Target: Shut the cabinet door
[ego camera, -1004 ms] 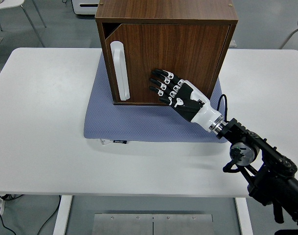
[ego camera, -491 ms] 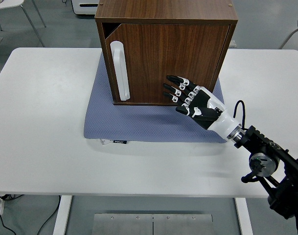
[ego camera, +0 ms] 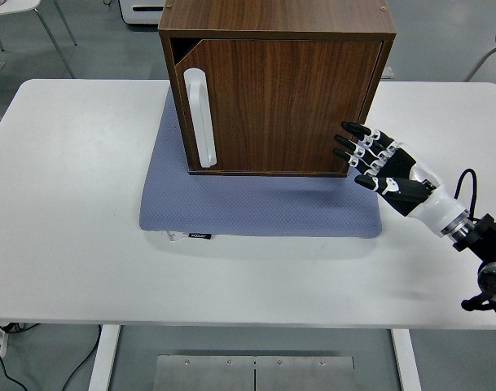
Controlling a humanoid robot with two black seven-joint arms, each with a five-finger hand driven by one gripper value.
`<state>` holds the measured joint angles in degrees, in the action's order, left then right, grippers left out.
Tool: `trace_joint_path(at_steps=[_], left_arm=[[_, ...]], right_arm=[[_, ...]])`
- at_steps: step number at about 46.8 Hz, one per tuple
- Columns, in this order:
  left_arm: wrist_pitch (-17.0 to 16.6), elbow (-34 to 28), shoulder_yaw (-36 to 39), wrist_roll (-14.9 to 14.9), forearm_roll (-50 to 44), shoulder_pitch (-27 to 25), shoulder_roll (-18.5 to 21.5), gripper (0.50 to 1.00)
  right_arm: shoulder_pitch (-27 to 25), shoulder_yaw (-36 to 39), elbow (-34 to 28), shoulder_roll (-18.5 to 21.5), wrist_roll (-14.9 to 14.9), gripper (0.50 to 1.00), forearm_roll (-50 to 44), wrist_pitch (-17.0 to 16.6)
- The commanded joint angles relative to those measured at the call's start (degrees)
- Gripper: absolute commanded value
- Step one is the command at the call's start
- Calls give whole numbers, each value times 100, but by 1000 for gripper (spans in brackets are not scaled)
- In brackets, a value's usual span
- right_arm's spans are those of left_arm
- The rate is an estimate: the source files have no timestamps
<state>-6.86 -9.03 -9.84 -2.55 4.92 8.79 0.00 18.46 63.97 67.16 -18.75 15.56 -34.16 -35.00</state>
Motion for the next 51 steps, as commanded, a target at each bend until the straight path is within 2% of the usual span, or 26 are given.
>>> trace_joint_path(at_steps=[1,15,31,51], left_arm=[[0,6,0,9,0,0,0,1000],[0,-3,0,9,0,0,0,1000],[0,6,0,9,0,0,0,1000],[0,-3,0,0,0,0,0,1000]], right_arm=[[-97,168,-1,-85,0,1000,49,0],[-352,915,-1,-234,-9,1000,215,0],[-335,1109,-89,-454,-9,1000,436,0],[-308,1144,-467,-411,9,1000,647,0]])
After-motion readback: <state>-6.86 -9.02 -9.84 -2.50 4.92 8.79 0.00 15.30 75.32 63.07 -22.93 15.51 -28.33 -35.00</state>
